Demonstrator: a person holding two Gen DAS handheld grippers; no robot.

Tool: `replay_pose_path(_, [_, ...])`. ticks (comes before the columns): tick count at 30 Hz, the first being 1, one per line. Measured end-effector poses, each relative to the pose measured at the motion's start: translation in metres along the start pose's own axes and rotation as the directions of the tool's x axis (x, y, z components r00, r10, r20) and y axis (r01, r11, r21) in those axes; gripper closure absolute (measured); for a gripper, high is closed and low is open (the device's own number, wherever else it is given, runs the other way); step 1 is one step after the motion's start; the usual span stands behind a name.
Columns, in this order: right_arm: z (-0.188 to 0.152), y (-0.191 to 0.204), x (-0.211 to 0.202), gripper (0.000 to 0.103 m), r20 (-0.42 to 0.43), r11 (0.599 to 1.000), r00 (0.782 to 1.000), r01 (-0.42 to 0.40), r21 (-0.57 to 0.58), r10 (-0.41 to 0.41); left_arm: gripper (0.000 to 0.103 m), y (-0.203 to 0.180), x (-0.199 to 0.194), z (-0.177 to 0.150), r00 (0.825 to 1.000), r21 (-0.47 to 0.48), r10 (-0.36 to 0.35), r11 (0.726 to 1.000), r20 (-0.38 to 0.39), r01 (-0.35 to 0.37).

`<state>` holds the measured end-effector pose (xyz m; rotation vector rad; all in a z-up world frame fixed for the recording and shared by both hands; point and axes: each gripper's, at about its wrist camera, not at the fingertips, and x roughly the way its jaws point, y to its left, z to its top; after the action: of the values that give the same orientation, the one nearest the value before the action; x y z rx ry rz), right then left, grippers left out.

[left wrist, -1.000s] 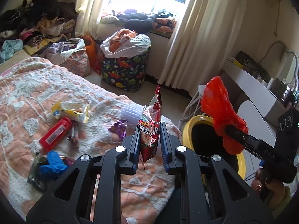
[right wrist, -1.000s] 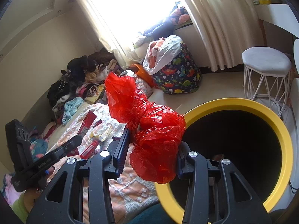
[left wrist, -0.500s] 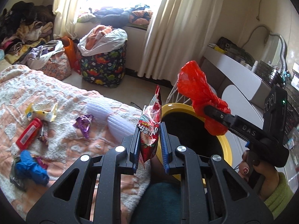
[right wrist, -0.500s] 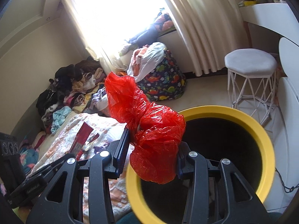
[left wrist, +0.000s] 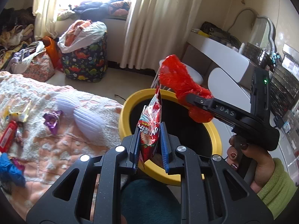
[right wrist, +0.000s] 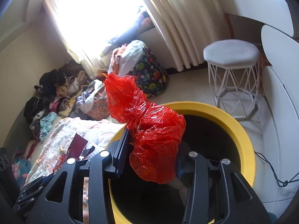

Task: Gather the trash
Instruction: 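Open both tools to drop the red bag and wrapper into the bin, then move both tools back over the bed toward the remaining trash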

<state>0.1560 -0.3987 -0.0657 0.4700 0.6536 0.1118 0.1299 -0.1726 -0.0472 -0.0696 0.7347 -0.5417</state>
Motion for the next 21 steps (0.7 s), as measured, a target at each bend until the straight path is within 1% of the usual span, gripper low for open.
replay_pose_path(4, [-0.002, -0.010, 0.007, 0.064, -0.029, 0.999, 0.999, 0.025, 0.032, -0.024, 0.089, -0.010, 0.018, -0.004, 0.999, 0.022, -0.021, 1.000, -0.043, 0.022])
replay_pose_path(7, [-0.003, -0.018, 0.010, 0.062, -0.044, 0.998, 0.999, 0.033, 0.060, -0.031, 0.088, -0.013, 0.032, -0.007, 0.997, 0.025, -0.033, 0.999, -0.074, 0.035])
replay_pose_path(8, [-0.003, -0.021, 0.012, 0.060, -0.051, 0.997, 0.998, 0.034, 0.071, -0.030, 0.088, -0.013, 0.037, -0.008, 0.996, 0.024, -0.035, 0.999, -0.083, 0.038])
replay_pose_path(10, [-0.003, -0.028, 0.014, 0.052, -0.064, 0.994, 0.998, 0.035, 0.101, -0.029, 0.087, -0.013, 0.046, -0.008, 0.995, 0.021, -0.034, 0.999, -0.098, 0.036])
replay_pose_path(11, [-0.004, -0.031, 0.015, 0.046, -0.064, 0.993, 0.997, 0.038, 0.115, -0.031, 0.079, -0.012, 0.049, -0.007, 0.994, 0.020, -0.035, 0.999, -0.101, 0.037])
replay_pose_path(12, [-0.004, -0.033, 0.015, 0.042, -0.064, 0.991, 0.997, 0.042, 0.129, -0.034, 0.068, -0.012, 0.051, -0.006, 0.994, 0.021, -0.035, 0.999, -0.099, 0.038])
replay_pose_path(13, [-0.004, -0.033, 0.015, 0.040, -0.063, 0.990, 0.997, 0.045, 0.133, -0.037, 0.061, -0.011, 0.050, -0.007, 0.996, 0.026, -0.027, 0.999, -0.088, 0.029])
replay_pose_path(15, [-0.004, -0.032, 0.014, 0.032, -0.057, 0.990, 0.997, 0.049, 0.132, -0.042, 0.024, -0.009, 0.046, -0.008, 0.998, 0.032, -0.008, 0.999, -0.061, 0.010])
replay_pose_path(17, [-0.004, -0.030, 0.013, 0.026, -0.045, 0.991, 0.998, 0.057, 0.121, -0.052, 0.014, -0.005, 0.038, -0.009, 1.000, 0.033, 0.015, 0.999, -0.026, -0.014])
replay_pose_path(19, [-0.004, -0.027, 0.012, 0.025, -0.044, 0.992, 0.997, 0.070, 0.109, -0.065, 0.013, -0.001, 0.033, -0.009, 0.999, 0.038, 0.039, 0.999, -0.010, -0.039])
replay_pose_path(20, [-0.005, -0.025, 0.012, 0.025, -0.044, 0.992, 0.997, 0.075, 0.100, -0.071, 0.011, 0.001, 0.029, -0.009, 0.999, 0.037, 0.052, 0.998, 0.002, -0.052])
replay_pose_path(21, [-0.005, -0.022, 0.011, 0.025, -0.039, 0.993, 0.997, 0.070, 0.093, -0.066, 0.011, 0.003, 0.023, -0.009, 0.998, 0.034, 0.063, 0.997, 0.014, -0.063])
